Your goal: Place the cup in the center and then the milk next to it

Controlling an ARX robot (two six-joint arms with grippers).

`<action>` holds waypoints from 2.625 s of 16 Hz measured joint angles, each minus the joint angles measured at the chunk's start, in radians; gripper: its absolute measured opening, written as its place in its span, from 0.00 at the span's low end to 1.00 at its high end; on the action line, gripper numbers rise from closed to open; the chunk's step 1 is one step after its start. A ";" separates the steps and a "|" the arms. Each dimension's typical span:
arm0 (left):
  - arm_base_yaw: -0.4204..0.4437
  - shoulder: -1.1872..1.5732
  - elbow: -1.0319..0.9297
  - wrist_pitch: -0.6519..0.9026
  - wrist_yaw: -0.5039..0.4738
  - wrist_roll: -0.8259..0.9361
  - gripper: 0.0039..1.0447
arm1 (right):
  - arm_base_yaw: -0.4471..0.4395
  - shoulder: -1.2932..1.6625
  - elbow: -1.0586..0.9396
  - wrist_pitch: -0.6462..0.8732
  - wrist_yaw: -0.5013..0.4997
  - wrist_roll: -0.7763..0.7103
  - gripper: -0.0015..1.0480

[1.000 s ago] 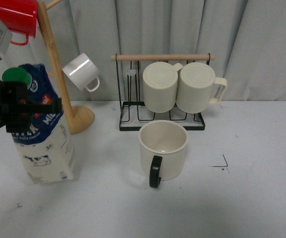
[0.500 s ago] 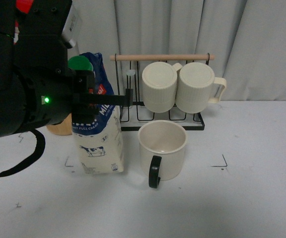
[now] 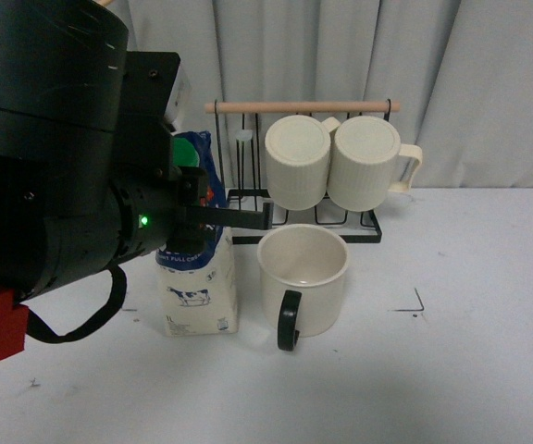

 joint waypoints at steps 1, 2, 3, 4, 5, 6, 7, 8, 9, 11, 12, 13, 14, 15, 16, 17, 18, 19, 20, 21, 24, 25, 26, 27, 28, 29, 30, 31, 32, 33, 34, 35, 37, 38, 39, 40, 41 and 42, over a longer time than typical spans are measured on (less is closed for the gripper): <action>-0.004 0.008 0.002 0.001 -0.001 0.002 0.13 | 0.000 0.000 0.000 0.000 0.000 0.000 0.94; -0.007 0.007 0.010 0.014 -0.003 0.005 0.23 | 0.000 0.000 0.000 0.000 0.000 0.000 0.94; -0.009 -0.002 0.017 0.011 -0.002 0.005 0.34 | 0.000 0.000 0.000 0.000 0.000 0.000 0.94; -0.009 -0.021 0.017 -0.019 0.004 0.002 0.44 | 0.000 0.000 0.000 0.000 0.000 0.000 0.94; -0.017 -0.057 0.016 -0.087 0.034 -0.007 0.56 | 0.000 0.000 0.000 0.000 0.000 0.000 0.94; -0.030 -0.110 0.005 -0.154 0.086 -0.010 0.67 | 0.000 0.000 0.000 0.000 0.000 0.000 0.94; -0.039 -0.188 -0.029 -0.212 0.140 -0.002 0.77 | 0.000 0.000 0.000 0.000 0.000 0.000 0.94; -0.042 -0.275 -0.068 -0.279 0.192 0.024 0.88 | 0.000 0.000 0.000 0.000 0.000 0.000 0.94; -0.025 -0.380 -0.114 -0.354 0.268 0.064 0.96 | 0.000 0.000 0.000 0.000 0.000 0.000 0.94; 0.075 -0.616 -0.202 -0.561 0.428 0.148 0.94 | 0.000 0.000 0.000 0.000 0.000 0.000 0.94; 0.140 -0.745 -0.237 -0.663 0.519 0.195 0.94 | 0.000 0.000 0.000 0.000 0.000 0.000 0.94; 0.147 -0.797 -0.239 -0.666 0.548 0.220 0.94 | 0.000 0.000 0.000 0.000 0.000 0.000 0.94; 0.117 -0.801 -0.260 -0.533 0.501 0.227 0.91 | 0.000 0.000 0.000 0.000 0.000 0.000 0.94; 0.081 -0.809 -0.385 -0.232 0.272 0.193 0.79 | 0.000 0.000 0.000 0.001 0.002 0.000 0.94; 0.108 -0.844 -0.518 -0.058 0.081 0.165 0.67 | 0.000 0.000 0.000 -0.002 0.003 0.000 0.94; 0.195 -0.959 -0.576 0.073 0.013 0.135 0.43 | 0.000 0.000 0.000 0.000 0.000 0.000 0.94; 0.223 -1.020 -0.608 0.050 0.060 0.131 0.27 | 0.000 0.000 0.000 0.000 0.000 0.000 0.94; 0.247 -1.044 -0.637 0.021 0.082 0.131 0.16 | 0.000 0.000 0.000 0.000 0.001 0.000 0.94; 0.271 -1.074 -0.665 -0.005 0.103 0.131 0.04 | 0.000 0.000 0.000 0.000 0.001 0.000 0.94; 0.278 -1.086 -0.669 -0.010 0.109 0.129 0.01 | 0.000 0.000 0.000 0.000 0.001 0.000 0.94; 0.303 -1.148 -0.680 -0.031 0.132 0.127 0.01 | 0.000 0.000 0.000 0.000 0.000 0.000 0.94; 0.321 -1.188 -0.690 -0.055 0.150 0.127 0.01 | 0.000 0.000 0.000 0.000 0.000 0.000 0.94; 0.334 -1.218 -0.702 -0.079 0.165 0.127 0.01 | 0.000 0.000 0.000 0.000 0.001 0.000 0.94; 0.380 -1.253 -0.714 -0.113 0.233 0.128 0.01 | 0.000 0.000 0.000 0.000 0.001 0.000 0.94; 0.440 -1.289 -0.724 -0.140 0.261 0.127 0.01 | 0.000 0.000 0.000 0.000 0.000 0.000 0.94; 0.447 -1.311 -0.732 -0.137 0.259 0.125 0.01 | 0.000 0.000 0.000 0.000 0.000 0.000 0.94; 0.438 -1.329 -0.754 -0.129 0.275 0.126 0.01 | 0.000 0.000 0.000 0.000 0.000 0.000 0.94; 0.437 -1.352 -0.754 -0.158 0.274 0.126 0.01 | 0.000 0.000 0.000 0.000 0.000 0.000 0.94; 0.437 -1.386 -0.754 -0.188 0.273 0.125 0.01 | 0.000 0.000 0.000 0.000 0.000 0.000 0.94; 0.437 -1.424 -0.754 -0.213 0.274 0.125 0.01 | 0.000 0.000 0.000 0.000 0.000 0.000 0.94; 0.437 -1.452 -0.754 -0.246 0.274 0.125 0.01 | 0.000 0.000 0.000 0.000 0.000 0.000 0.94; 0.437 -1.475 -0.754 -0.271 0.274 0.125 0.01 | 0.000 0.000 0.000 0.000 0.000 0.000 0.94; 0.437 -1.526 -0.754 -0.317 0.274 0.125 0.01 | 0.000 0.000 0.000 0.000 0.000 0.000 0.94; 0.437 -1.546 -0.754 -0.340 0.274 0.125 0.01 | 0.000 0.000 0.000 0.000 0.000 0.000 0.94; 0.437 -1.560 -0.754 -0.355 0.274 0.125 0.01 | 0.000 0.000 0.000 0.000 0.000 0.000 0.94; 0.437 -1.578 -0.754 -0.374 0.274 0.125 0.01 | 0.000 0.000 0.000 0.000 0.000 0.000 0.94; 0.437 -1.596 -0.754 -0.389 0.274 0.125 0.01 | 0.000 0.000 0.000 0.000 0.000 0.000 0.94; 0.437 -1.608 -0.754 -0.402 0.274 0.125 0.01 | 0.000 0.000 0.000 0.000 0.000 0.000 0.94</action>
